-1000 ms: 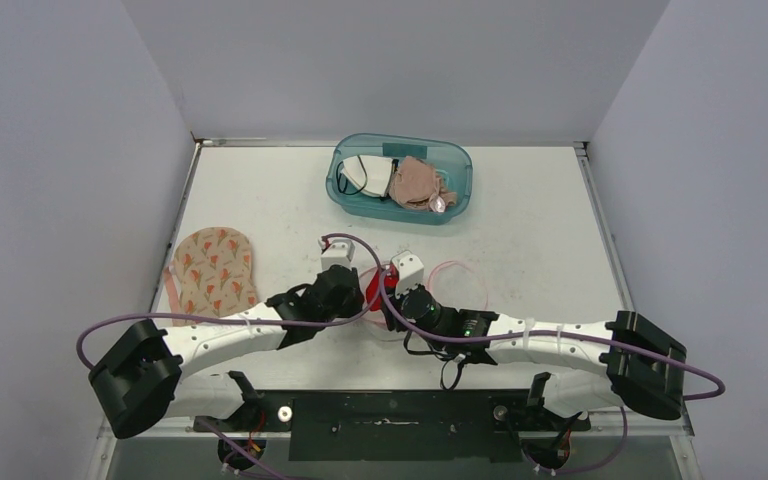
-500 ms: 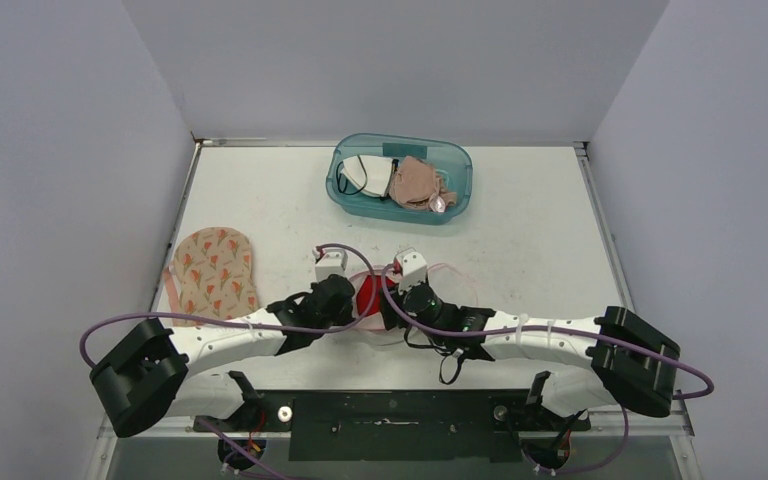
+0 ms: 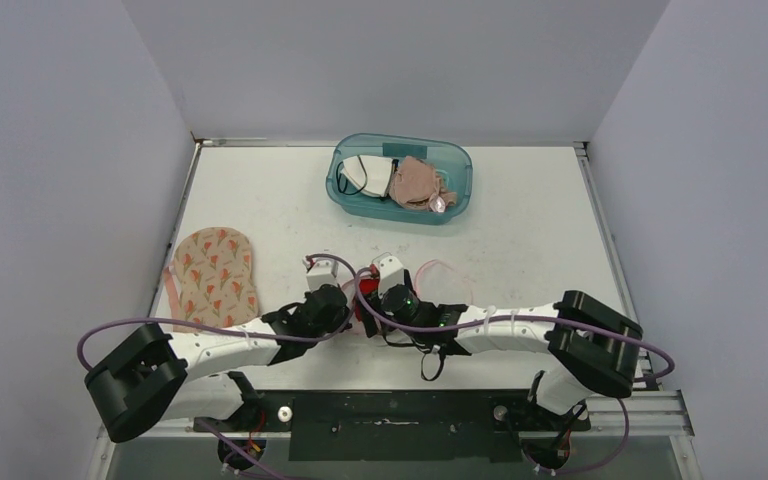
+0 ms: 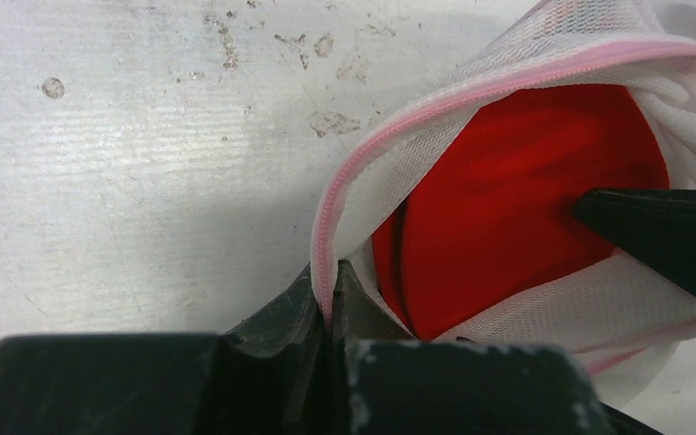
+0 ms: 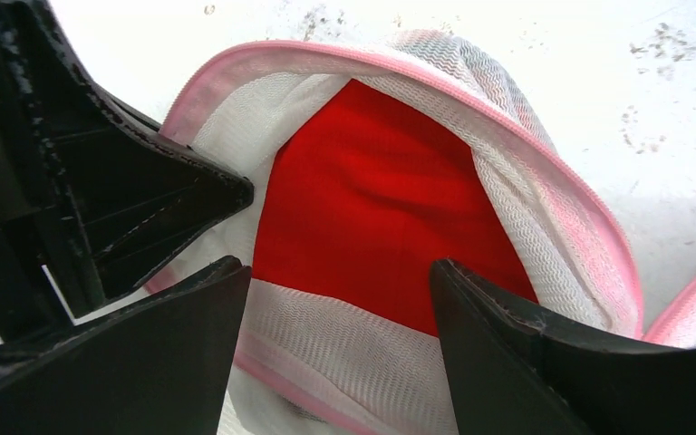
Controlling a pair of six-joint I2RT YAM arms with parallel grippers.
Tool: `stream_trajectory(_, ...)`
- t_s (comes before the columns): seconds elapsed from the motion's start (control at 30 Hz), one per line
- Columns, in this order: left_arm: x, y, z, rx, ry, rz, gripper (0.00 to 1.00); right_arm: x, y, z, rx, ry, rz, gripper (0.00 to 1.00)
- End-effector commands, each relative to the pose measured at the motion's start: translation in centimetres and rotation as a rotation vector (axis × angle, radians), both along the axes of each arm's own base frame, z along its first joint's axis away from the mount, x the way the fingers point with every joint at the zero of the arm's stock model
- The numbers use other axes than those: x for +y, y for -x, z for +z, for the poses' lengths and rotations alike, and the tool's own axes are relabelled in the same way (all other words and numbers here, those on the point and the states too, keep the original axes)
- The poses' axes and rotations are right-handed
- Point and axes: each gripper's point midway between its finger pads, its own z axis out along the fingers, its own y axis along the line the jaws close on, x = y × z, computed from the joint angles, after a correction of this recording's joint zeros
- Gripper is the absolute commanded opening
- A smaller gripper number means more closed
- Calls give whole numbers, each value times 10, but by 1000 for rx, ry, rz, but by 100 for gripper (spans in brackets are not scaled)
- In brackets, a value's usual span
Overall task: Unzip the laundry bag and remove the bra
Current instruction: Pick up the bra from the laundry bag.
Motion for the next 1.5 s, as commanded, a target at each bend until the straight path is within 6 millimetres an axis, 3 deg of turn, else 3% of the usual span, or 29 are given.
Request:
stream_trajectory(0.0,-11,-1,16,-43,137,7,0,32,-7,26,-32,-120,12,75)
stream_trajectory(0.13,-8,1,17,-57,180,20,0,38,-8,23,-33,-109,16,81)
stream_trajectory(0.33,-4,3,17,-63,214,30,0,45,-11,8,-40,-28,4,82)
stream_trajectory(0.73,2,6,19,-72,230,36,0,40,-23,-28,-52,143,-76,70)
stream_trajectory(0.9,4,7,16,-67,232,41,0,31,-27,-38,-56,213,-118,54)
stream_trajectory(1.17,6,6,19,-76,231,48,0,19,-23,-24,-63,179,-140,42)
stream_trajectory(1.47,4,6,14,-63,216,45,0,23,-18,-7,-63,115,-104,27)
